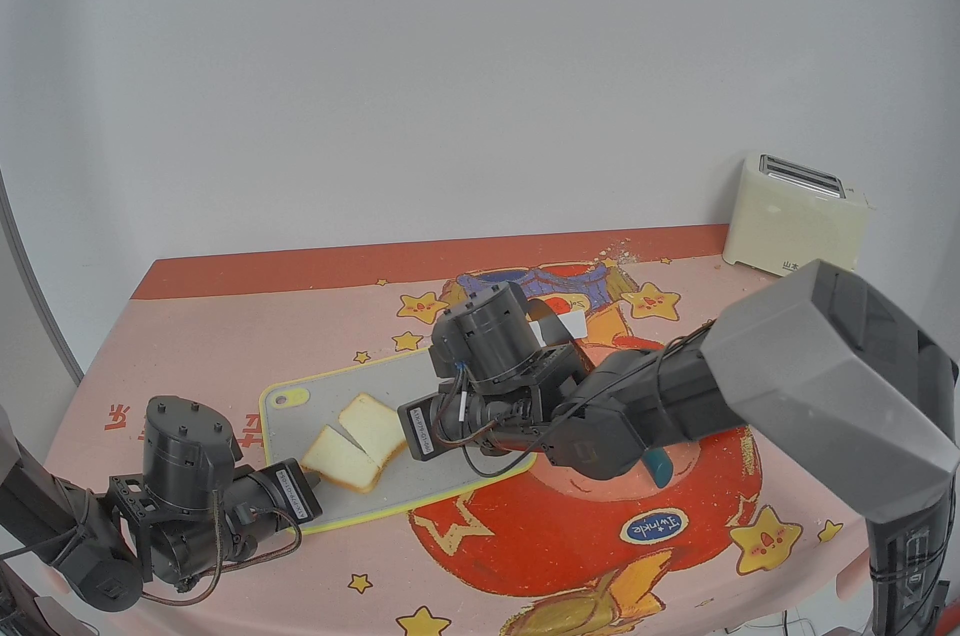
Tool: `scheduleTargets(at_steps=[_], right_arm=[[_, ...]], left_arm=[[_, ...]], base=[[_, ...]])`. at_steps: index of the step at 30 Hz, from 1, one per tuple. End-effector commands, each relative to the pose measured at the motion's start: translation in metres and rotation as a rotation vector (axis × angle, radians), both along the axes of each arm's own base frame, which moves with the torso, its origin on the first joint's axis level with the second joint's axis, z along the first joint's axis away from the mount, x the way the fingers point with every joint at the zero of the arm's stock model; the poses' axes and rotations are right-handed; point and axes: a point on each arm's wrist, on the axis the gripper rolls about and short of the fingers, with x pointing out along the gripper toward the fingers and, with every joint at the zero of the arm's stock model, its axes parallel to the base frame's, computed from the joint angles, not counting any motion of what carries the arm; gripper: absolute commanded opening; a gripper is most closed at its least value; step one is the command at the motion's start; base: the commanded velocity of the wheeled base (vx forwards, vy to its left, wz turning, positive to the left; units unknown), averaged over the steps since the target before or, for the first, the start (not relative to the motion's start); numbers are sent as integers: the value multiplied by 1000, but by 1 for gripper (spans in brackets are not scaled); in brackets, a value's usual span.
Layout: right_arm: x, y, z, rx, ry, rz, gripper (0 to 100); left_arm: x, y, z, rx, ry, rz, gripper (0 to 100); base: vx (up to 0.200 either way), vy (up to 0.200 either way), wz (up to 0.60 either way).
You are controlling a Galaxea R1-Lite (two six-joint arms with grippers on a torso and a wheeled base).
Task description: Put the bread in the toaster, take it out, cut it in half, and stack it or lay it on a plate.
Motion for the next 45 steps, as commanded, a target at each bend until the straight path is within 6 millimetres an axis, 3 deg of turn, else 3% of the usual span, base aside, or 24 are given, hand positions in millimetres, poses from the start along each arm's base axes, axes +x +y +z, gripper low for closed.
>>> scheduleTargets(at_steps=[1,7,10,14,20,24,30,33,39,45], right_arm=[[-17,-10,24,18,-12,12,0],[-43,-16,30,-3,5,31,0],[-66,-17,42,13,13,48,0],[-80,-22,59,39,0,42,0],[-74,-28,58,4,-30,-34,0],[-75,-29,50,-8,-10,-31,0],[-82,-21,39,-29,5,-6,0],[-77,-16,26,-54,13,-13,0],[-59,-16,32,-18,-17,-50,0],[-55,-19,35,-19,-11,-62,0]], left_arm=[[7,3,4,-13,-21,22,0],[18,0,12,-28,-55,23,0],[29,-1,9,-5,-53,-5,0],[33,1,9,7,-59,-17,0],[29,6,11,9,-63,-13,0],[4,17,22,5,-69,-15,0],[-10,23,33,8,-61,-17,0],[-9,23,30,26,-19,-14,0],[1,19,22,42,19,-14,0],[10,15,14,58,56,-13,0]], base=[[0,0,0],[0,0,0],[0,0,0],[0,0,0],[0,0,0],[0,0,0],[0,0,0],[0,0,0],[0,0,0],[0,0,0]])
